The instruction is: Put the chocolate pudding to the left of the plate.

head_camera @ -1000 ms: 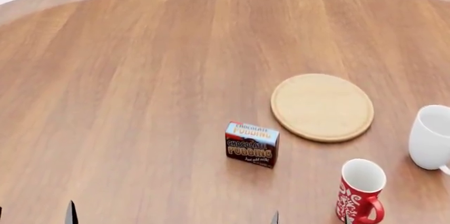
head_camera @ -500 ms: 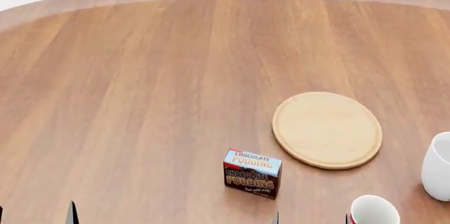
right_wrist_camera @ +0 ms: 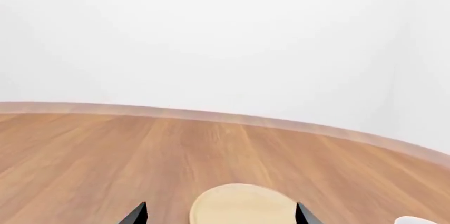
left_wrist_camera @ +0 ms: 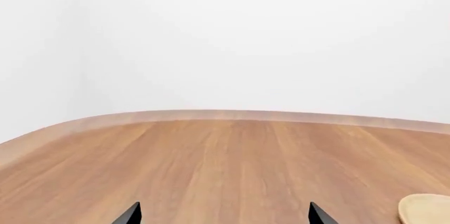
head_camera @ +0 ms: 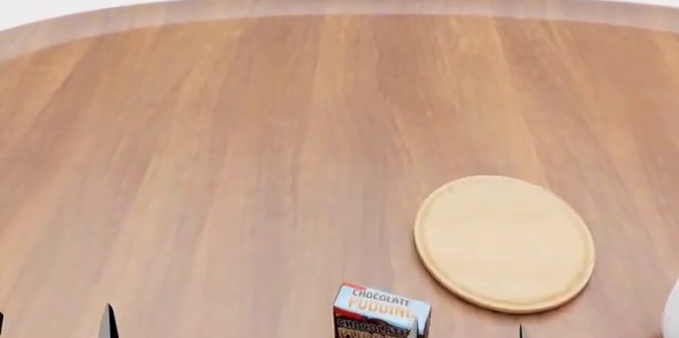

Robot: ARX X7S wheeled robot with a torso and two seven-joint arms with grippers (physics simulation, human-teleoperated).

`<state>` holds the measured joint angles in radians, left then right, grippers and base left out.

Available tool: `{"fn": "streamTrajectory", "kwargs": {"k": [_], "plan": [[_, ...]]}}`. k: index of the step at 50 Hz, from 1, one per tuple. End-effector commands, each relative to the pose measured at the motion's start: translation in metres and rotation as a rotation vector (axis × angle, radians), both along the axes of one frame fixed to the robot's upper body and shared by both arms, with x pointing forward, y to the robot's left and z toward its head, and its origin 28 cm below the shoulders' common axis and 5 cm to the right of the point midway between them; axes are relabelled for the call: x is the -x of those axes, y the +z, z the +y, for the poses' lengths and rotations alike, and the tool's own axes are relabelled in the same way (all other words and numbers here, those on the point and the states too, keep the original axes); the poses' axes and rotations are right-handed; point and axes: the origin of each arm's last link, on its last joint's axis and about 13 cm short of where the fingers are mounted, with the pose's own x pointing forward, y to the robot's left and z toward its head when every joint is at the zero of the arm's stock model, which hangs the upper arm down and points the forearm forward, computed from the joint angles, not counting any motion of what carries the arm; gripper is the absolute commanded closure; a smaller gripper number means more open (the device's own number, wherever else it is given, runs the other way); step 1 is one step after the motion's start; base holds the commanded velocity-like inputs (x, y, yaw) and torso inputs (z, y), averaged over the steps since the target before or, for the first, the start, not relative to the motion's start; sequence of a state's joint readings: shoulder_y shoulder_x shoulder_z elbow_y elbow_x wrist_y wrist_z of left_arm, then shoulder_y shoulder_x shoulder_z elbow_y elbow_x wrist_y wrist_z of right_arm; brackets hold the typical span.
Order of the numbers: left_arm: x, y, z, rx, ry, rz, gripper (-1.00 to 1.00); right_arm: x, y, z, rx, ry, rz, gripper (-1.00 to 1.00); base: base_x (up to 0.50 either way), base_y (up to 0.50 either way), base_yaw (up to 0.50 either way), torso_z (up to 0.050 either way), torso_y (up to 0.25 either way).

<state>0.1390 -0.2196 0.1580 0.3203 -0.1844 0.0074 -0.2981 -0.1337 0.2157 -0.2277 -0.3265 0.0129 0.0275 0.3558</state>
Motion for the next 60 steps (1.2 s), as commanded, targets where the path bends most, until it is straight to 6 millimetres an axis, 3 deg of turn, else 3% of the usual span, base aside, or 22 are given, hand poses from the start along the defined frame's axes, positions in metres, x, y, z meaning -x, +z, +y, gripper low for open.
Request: {"fn": "streamTrajectory", "kwargs": {"k": [1,60], "plan": [[0.0007,-0.0001,-0.0004,-0.001,-0.004,0.0,-1.0,0.0002,-0.0003,0.0003,0.004,0.0,0.0,-1.0,0.28,0.0,0.0,0.0,0.0],[0.0001,-0.0018,-0.001,0.0,-0.014,0.008,-1.0,-0.0017,-0.0009,0.0013,0.025,-0.023,-0.002,-1.0,0.27,0.0,0.0,0.0,0.0]]}}
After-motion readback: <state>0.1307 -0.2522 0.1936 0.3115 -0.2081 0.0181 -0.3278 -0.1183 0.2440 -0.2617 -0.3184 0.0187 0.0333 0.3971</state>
